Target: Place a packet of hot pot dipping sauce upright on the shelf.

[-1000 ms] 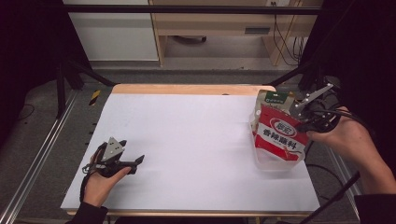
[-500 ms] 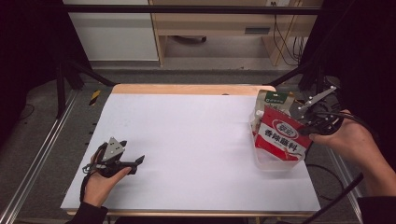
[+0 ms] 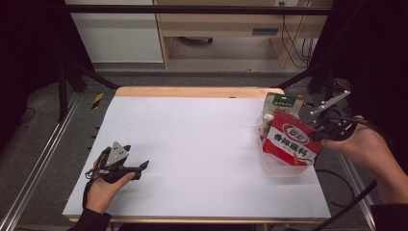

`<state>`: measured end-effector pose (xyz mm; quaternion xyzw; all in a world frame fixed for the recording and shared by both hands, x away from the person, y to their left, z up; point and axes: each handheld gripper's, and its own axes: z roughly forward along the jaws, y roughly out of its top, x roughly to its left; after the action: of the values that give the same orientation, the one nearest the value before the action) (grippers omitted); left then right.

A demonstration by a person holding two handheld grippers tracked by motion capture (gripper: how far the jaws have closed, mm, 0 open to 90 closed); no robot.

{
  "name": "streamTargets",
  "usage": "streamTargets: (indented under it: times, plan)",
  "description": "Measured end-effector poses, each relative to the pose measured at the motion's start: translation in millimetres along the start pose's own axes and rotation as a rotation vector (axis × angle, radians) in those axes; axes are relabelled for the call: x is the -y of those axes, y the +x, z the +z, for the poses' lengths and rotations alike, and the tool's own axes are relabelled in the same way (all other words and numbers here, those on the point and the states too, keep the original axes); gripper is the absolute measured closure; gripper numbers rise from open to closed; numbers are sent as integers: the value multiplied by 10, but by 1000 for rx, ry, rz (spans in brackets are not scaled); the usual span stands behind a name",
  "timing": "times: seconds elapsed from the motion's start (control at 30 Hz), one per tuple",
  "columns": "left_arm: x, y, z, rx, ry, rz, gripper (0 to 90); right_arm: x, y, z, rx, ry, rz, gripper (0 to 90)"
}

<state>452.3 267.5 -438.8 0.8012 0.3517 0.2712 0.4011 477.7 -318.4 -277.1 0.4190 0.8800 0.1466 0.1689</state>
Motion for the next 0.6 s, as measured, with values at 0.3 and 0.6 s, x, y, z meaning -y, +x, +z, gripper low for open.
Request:
streamTargets:
  times: [0.3, 0.6]
  plan:
    - [0, 0, 1, 0, 0, 0, 129, 46, -18, 9, -7, 3, -5, 876]
    - [1, 2, 0, -1, 1, 0, 129, 37, 7, 30, -13, -9, -6, 695]
